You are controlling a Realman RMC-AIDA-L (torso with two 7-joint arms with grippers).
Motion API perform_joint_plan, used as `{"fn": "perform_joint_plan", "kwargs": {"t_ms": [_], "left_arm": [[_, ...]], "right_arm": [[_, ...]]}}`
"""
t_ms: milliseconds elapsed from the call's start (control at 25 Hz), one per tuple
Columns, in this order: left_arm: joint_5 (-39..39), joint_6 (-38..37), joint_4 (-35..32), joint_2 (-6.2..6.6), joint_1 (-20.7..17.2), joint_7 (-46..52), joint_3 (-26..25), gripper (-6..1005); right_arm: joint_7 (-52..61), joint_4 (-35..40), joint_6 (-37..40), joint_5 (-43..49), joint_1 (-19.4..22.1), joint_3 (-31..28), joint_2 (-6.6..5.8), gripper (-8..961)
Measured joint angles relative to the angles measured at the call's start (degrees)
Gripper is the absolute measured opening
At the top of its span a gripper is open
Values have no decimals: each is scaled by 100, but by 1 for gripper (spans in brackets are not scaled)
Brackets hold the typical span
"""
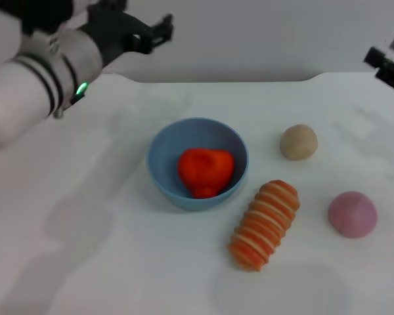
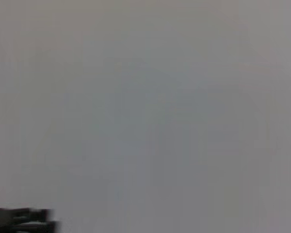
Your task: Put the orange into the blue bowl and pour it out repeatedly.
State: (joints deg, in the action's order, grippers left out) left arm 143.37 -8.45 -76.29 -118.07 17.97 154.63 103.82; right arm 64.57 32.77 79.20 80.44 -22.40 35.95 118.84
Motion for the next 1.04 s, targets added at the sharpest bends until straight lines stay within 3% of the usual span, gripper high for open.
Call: {"fn": "perform_joint_plan", "kwargs": {"t_ms": [40,200,400,520,680,1040], "left_arm": [[0,0,0,0,0,0,0,772],[10,1700,522,6,-282,-62,663,810],[-14,4243,1736,-38,-369,-95,1784,810],[-226,5319,2320,-70,-341,-67,2297,810],[-813,5556,2507,-54,-328,-21,2633,810],[-937,5599,2649,-62,-277,-10,2859,810]], "right_arm": [[0,0,0,0,0,0,0,681],[-1587,-813,-244,-936,4,-11,0,727],[-3544,-2031,-329,-2668,-51,-11,9,726],[-4370,-2638,-260,-3631,-98,-9,16,726],[-4451,-3030,-50,-4070,-49,-67,31,726],[-4542,-3386,200,-4292,-11,-133,41,727]]}}
